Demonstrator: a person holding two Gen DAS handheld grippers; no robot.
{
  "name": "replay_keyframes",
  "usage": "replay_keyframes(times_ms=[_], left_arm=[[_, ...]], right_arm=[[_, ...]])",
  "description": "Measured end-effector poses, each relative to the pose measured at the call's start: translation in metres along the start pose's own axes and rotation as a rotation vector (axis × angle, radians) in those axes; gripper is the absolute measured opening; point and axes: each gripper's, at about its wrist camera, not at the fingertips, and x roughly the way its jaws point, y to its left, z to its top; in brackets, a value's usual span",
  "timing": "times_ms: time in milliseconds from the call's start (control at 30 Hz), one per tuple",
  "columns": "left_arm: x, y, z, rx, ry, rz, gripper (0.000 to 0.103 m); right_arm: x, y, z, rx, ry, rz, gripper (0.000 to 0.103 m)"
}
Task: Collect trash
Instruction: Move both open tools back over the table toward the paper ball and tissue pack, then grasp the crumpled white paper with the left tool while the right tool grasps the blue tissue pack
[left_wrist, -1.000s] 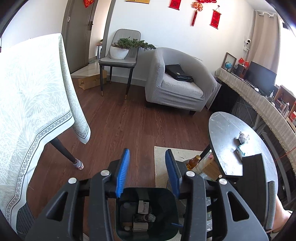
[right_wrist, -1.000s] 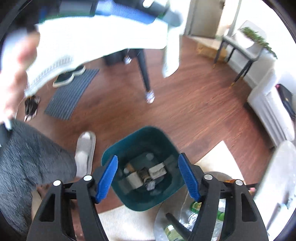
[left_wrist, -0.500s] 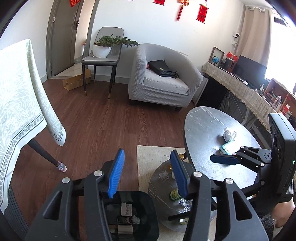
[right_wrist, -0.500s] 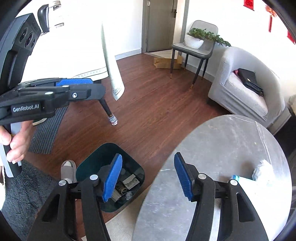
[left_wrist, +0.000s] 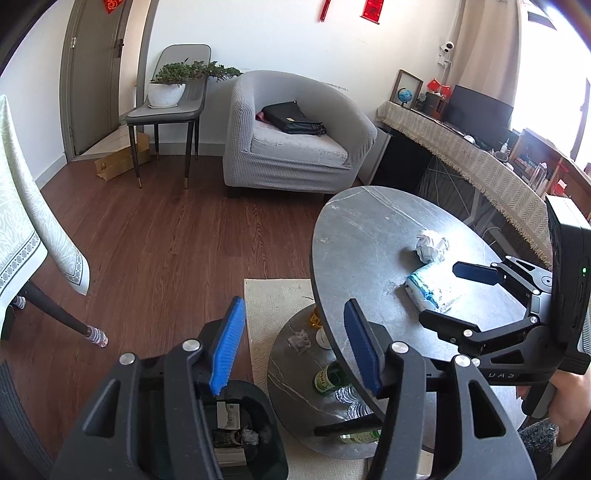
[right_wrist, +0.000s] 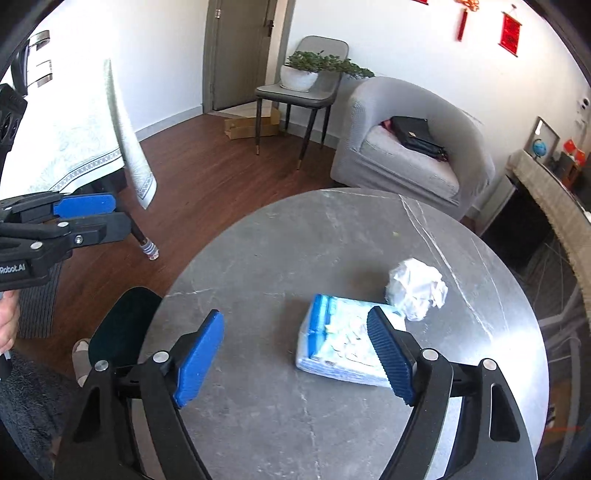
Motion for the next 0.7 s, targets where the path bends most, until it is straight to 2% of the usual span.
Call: replay_keyframes(times_ms=[200, 300, 500, 700], left_arm=[[0.01, -0.011, 0.001, 0.009, 0.012, -0.017, 0.061], [0.014, -0.016, 0.001, 0.016, 0.015, -0.026, 0.064], [0.02, -0.023, 0.0, 0.029, 0.021, -0.032, 0.068], [0.022, -0.029, 0.001, 0.024, 0.013, -0.046, 0.071]], right_arm=[[0.006, -0.027, -0.01, 0.098, 0.01, -0.043, 0.081], [0.009, -0.035, -0.012, 0.148, 0.008, -0.016, 0.081], [0.019, -0.034, -0.017, 0.169, 0.045, 0.007, 0.081], [0.026, -0.033, -0.016, 0.171, 0.059, -0.008, 0.081]])
